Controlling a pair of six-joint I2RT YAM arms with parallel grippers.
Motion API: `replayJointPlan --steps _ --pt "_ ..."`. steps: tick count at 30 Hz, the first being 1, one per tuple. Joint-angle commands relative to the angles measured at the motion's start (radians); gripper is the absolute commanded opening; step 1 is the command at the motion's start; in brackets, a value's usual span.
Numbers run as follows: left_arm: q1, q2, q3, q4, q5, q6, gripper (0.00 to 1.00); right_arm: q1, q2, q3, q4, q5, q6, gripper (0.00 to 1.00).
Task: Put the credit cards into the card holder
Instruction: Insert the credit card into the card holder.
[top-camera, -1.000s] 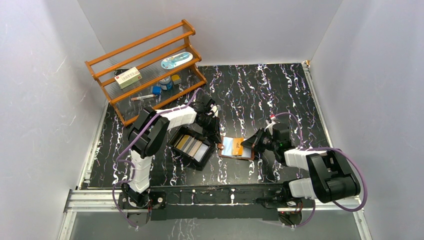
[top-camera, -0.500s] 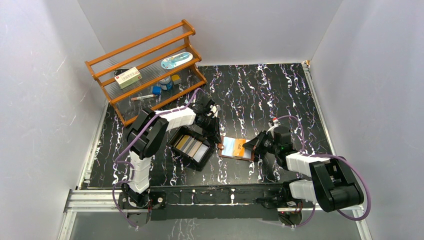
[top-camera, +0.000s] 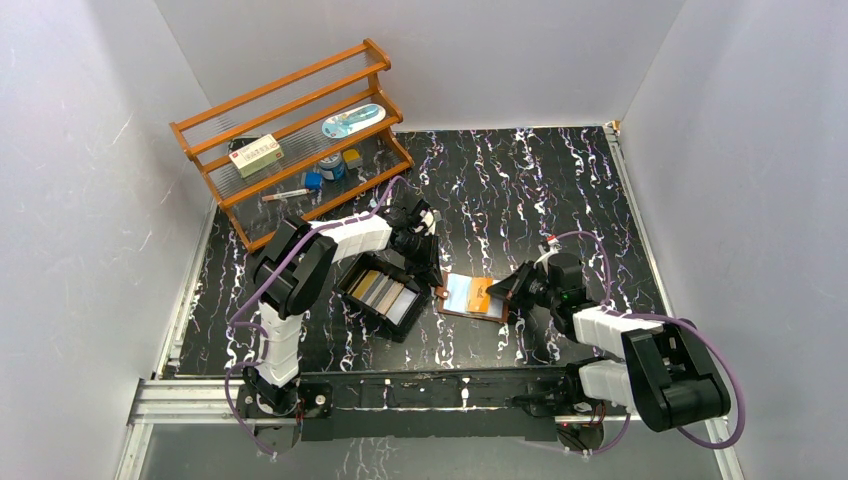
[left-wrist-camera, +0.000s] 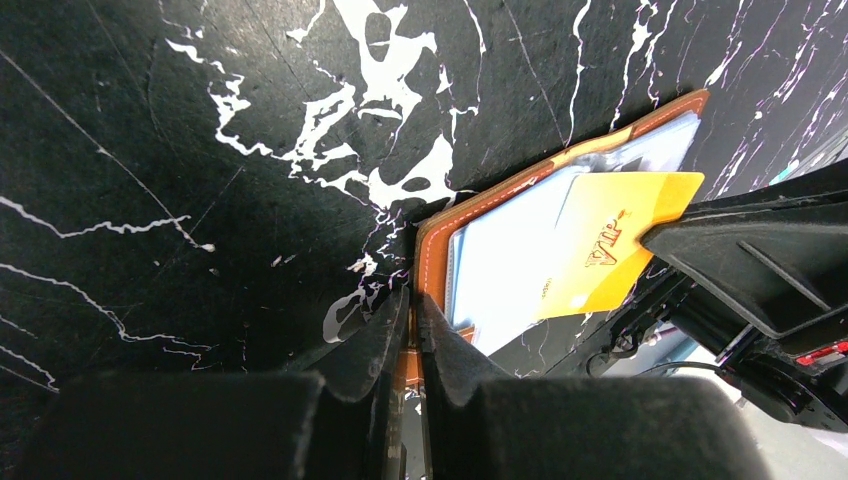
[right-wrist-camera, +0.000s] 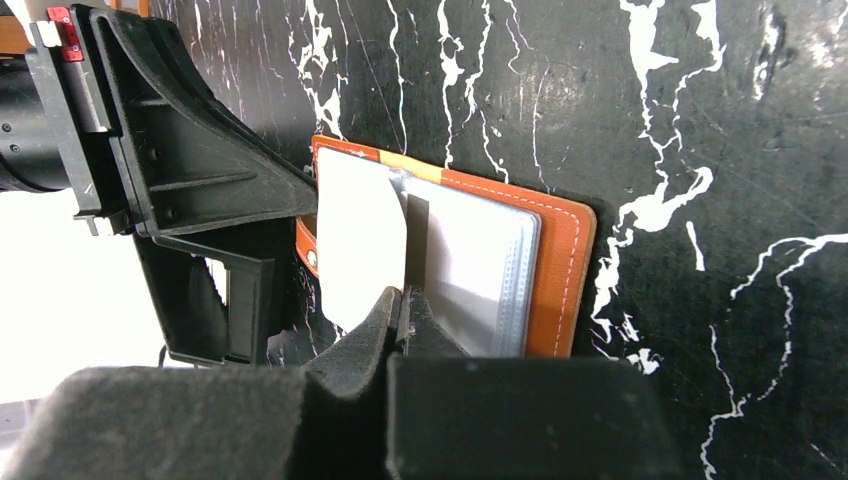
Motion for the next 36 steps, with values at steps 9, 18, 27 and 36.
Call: replayJointPlan --steps 9,18,27,36 --pt "-0.023 -0.014 -0.031 -0.078 -0.049 0.017 0.08 0.002 -0.073 -0.052 -0.033 0.063 -0.035 0.0" --pt "-0.023 -0.011 -0.029 -0.083 -0.054 0.018 0.08 0.001 -0.117 -0.067 -0.061 0.087 -0.041 0.0" --pt "-0.023 -0.01 -0.017 -0.102 -0.068 0.026 0.08 0.0 -0.143 -0.077 -0.043 0.072 -0.058 0.0" --pt "-0.025 -0.071 0.048 -0.081 -0.008 0.017 0.17 0.001 -0.073 -0.039 -0.023 0.015 -0.095 0.0"
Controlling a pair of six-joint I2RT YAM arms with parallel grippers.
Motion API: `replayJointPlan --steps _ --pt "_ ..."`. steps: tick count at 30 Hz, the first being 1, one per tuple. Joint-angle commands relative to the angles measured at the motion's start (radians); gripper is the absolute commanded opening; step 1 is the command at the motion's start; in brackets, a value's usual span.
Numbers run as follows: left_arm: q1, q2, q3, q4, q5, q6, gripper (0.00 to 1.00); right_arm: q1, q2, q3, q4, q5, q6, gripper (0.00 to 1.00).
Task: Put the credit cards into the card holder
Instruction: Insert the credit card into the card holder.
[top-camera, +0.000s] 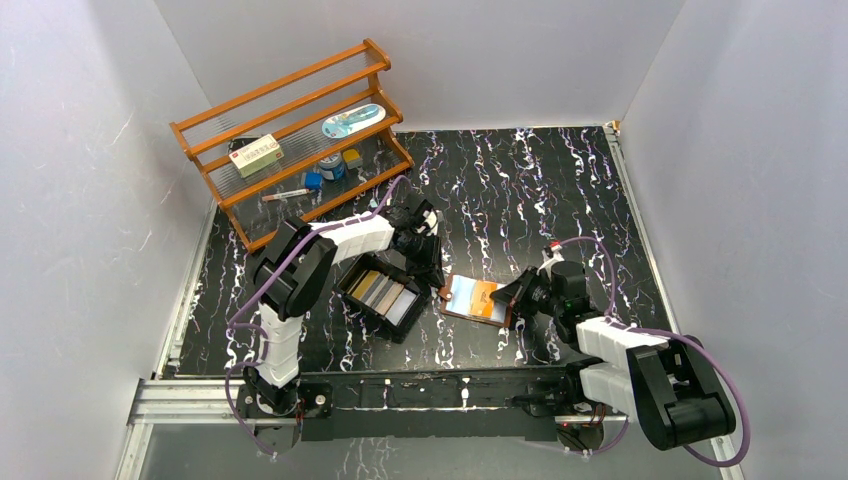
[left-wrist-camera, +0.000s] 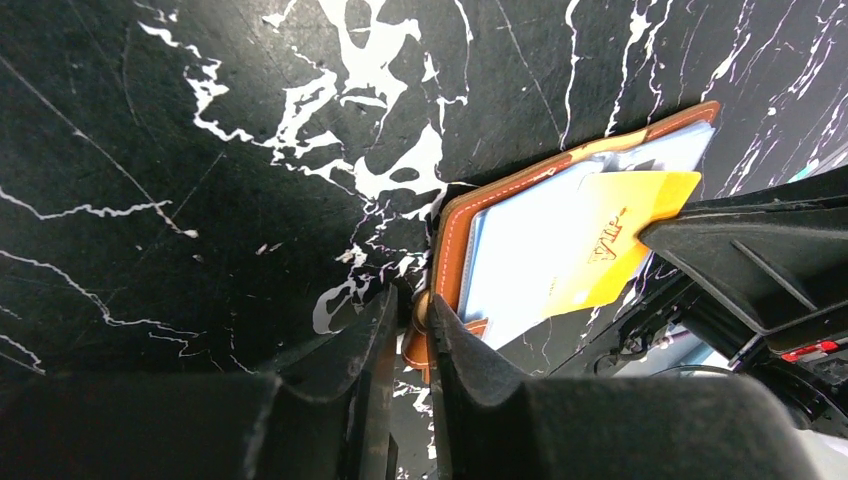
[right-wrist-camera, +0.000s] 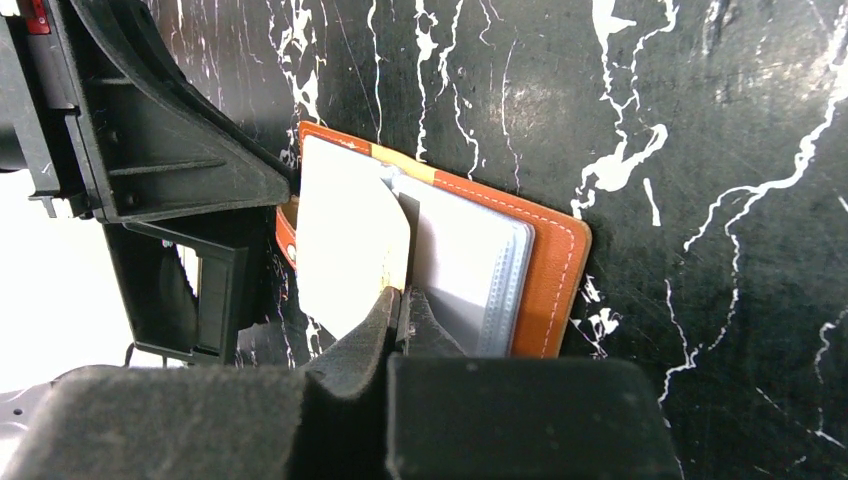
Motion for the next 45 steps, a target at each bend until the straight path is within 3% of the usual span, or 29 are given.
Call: replayJointPlan --steps 1,4,8,15,30,37,45 --pt "-0.011 -0.065 0.039 -0.049 0.034 0.012 0.17 0.001 0.031 0.028 -0.011 -0.018 -0.05 0.0" --pt "-0.017 -0.076 0.041 -0.031 0.056 0.006 0.17 0.0 0.022 0.045 -0.044 -0.016 -0.063 0.0" --pt "-0.025 -0.069 0.046 -0.022 0.066 0.003 0.26 0.0 0.011 0.05 -0.06 -0.009 -0.069 0.0" --pt "-0.04 -0.07 0.054 0.016 0.062 0.005 0.28 0.0 0.019 0.051 -0.062 -0.017 -0.069 0.0" --pt "-0.041 0.047 0.065 -0.172 -0.131 0.061 0.12 0.0 -0.105 0.029 -0.163 0.047 -0.055 0.0" --pt "-0.041 0.05 0.072 -0.179 -0.139 0.065 0.12 0.0 -0.083 0.021 -0.143 0.044 -0.045 0.0" --pt "-0.041 0.05 0.075 -0.19 -0.153 0.066 0.12 0.0 -0.167 0.01 -0.184 0.088 -0.046 0.0"
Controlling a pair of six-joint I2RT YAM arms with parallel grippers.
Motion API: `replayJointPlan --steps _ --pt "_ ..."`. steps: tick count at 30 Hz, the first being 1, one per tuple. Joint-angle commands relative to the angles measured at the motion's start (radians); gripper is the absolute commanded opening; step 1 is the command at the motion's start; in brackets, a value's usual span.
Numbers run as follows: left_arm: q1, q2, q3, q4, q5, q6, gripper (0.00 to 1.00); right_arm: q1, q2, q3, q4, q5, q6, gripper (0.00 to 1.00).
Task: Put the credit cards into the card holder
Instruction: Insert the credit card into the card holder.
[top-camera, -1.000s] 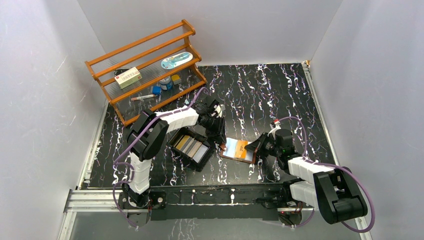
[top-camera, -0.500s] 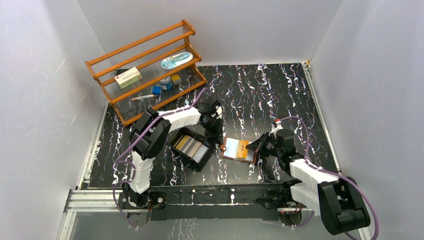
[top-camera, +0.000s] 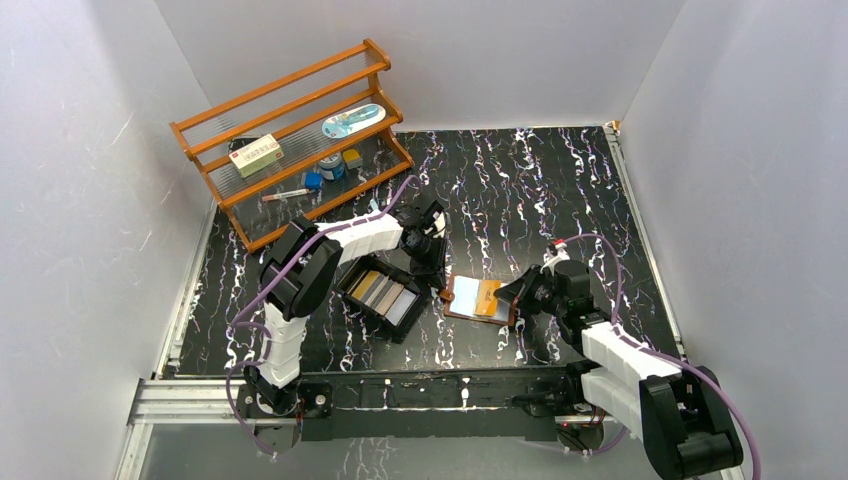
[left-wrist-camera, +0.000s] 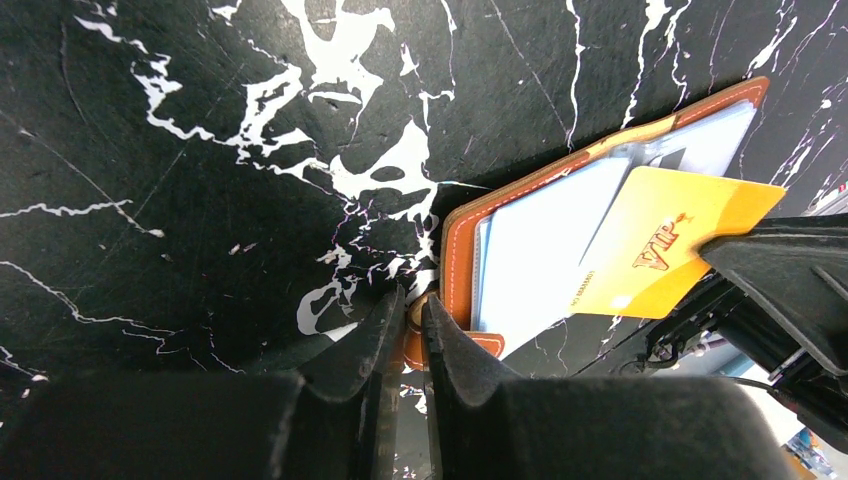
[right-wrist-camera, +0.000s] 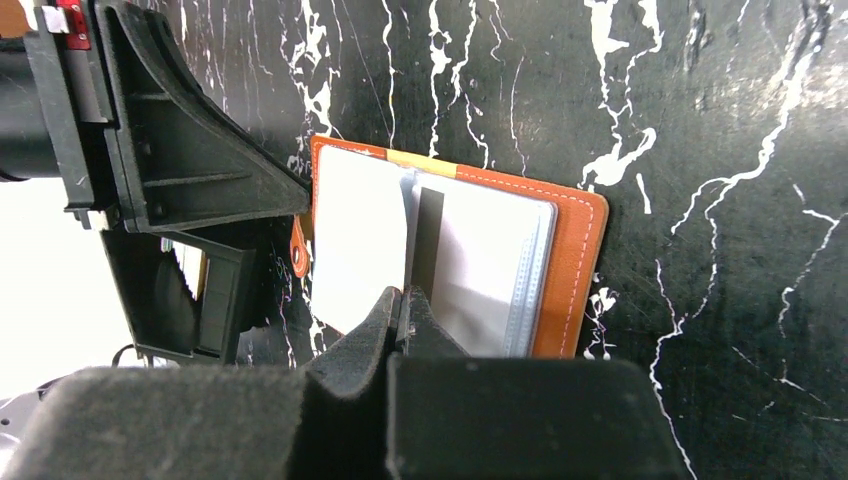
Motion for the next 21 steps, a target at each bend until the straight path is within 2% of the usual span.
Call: replayJointPlan --steps 1,10,21 --pt "-0.004 0.021 0.001 -0.091 -0.072 0.031 0.12 0.0 -0.043 -0.022 -0.024 0.051 -0.02 0.0" --pt "-0.004 0.027 0.012 -0.103 -0.072 0.037 0.12 0.0 -0.057 -0.045 -0.011 0.045 -0.027 0.0" --pt "-0.007 0.054 0.052 -0.095 0.017 0.045 0.12 0.0 0.138 -0.056 0.178 -0.054 -0.056 0.0"
